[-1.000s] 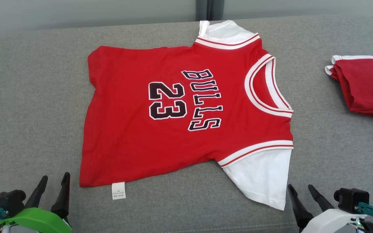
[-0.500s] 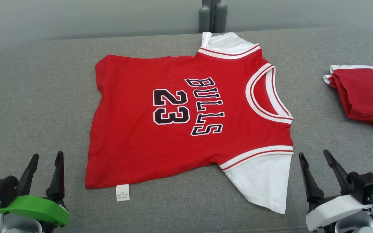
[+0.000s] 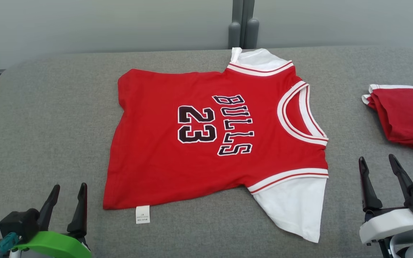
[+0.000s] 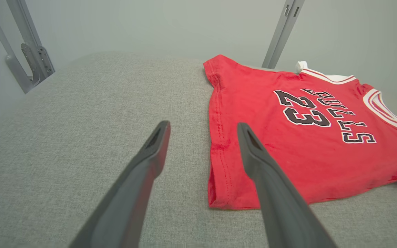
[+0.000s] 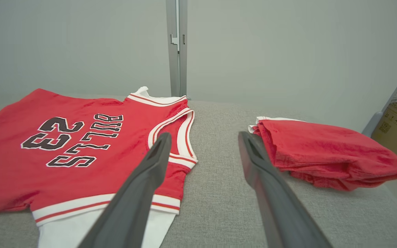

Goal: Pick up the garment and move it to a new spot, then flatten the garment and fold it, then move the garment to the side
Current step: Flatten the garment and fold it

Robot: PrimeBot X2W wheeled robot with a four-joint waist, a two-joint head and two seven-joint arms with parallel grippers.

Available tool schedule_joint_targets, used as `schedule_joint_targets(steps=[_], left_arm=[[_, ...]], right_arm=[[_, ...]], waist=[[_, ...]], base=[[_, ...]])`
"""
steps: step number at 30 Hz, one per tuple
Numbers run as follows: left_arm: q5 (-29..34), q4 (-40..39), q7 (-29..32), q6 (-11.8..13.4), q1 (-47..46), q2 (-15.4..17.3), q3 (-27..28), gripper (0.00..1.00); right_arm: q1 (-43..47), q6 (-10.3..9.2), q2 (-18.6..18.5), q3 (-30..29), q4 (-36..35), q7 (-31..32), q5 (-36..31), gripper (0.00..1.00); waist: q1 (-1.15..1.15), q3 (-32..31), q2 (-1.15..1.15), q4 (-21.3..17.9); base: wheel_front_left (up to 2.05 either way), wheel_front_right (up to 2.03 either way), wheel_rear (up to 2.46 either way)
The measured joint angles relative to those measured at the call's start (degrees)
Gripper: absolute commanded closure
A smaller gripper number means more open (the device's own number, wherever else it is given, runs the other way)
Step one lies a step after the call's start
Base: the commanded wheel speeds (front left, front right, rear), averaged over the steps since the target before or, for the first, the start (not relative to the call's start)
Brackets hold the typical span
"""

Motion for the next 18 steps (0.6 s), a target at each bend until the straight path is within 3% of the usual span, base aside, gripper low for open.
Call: schedule_joint_targets(steps=[18], left_arm=[[1.4,0.1,0.0,-0.1,3.1,-1.8,1.8,0.00]], right_arm=[[1.9,0.00,2.0,0.6,3.4,-1.0,-1.0,0.00]], waist=[[0.00,-2.1,0.00,1.4]], base=[[0.00,0.00,0.00]])
